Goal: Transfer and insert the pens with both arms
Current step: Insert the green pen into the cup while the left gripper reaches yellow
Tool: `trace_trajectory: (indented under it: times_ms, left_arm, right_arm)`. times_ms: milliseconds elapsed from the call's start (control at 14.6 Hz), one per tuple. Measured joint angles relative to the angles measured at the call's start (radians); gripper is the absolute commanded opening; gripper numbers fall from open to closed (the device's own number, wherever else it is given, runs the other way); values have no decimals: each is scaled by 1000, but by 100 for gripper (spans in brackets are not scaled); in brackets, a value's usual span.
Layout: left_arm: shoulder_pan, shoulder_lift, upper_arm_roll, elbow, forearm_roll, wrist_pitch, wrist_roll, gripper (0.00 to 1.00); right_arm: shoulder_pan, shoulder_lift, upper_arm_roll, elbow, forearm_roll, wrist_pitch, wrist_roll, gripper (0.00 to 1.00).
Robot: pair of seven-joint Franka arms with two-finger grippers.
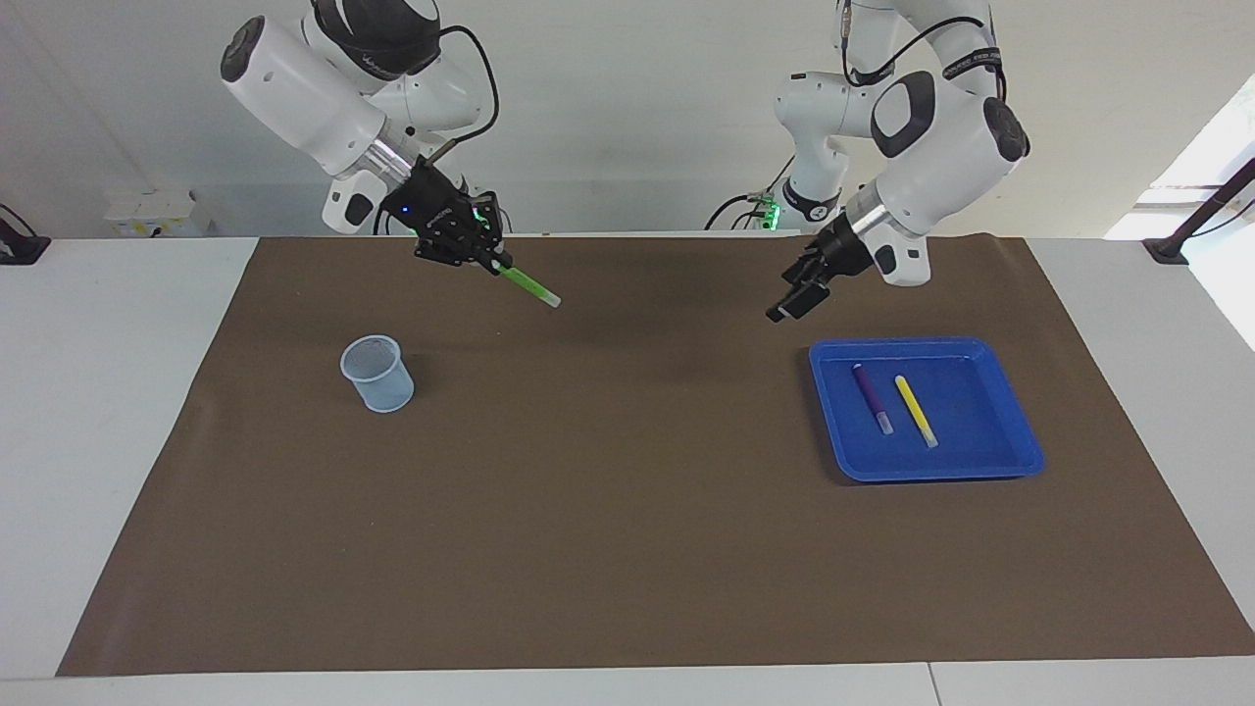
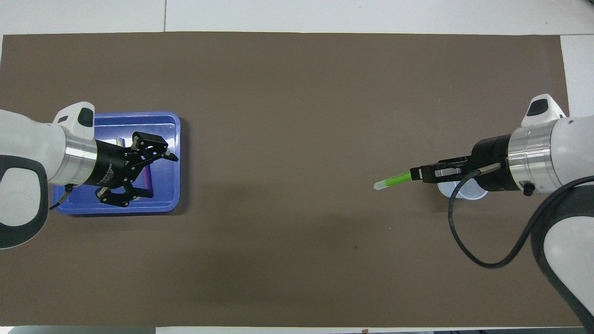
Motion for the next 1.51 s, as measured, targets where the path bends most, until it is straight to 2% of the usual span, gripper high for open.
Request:
trace_trajectory:
  times_ms: [275, 481, 687, 893, 1237, 1511]
  left_arm:
    - [98, 16, 1, -19, 172, 8, 383, 100]
    - [154, 59, 2, -22, 240, 50, 632, 100]
    - [153, 99, -8, -23, 352, 119, 708, 100]
    - [153, 122, -15, -23, 365, 143, 786, 100]
    - [178, 137, -7, -23, 373, 209, 819, 100]
    - [203, 203, -6, -25, 373, 271, 829, 100]
  right_arm:
    - [-36, 29, -2, 75, -181, -47, -141, 0]
    - [-98, 50, -5, 98, -277, -51, -253, 0]
    - [-102, 57, -5, 52, -416, 32, -317, 0]
    - [-104, 69, -2, -43, -471, 141, -391, 0]
    - [-127, 83, -4, -80, -479, 151, -408, 0]
    - [-148, 84, -4, -125, -479, 152, -408, 0]
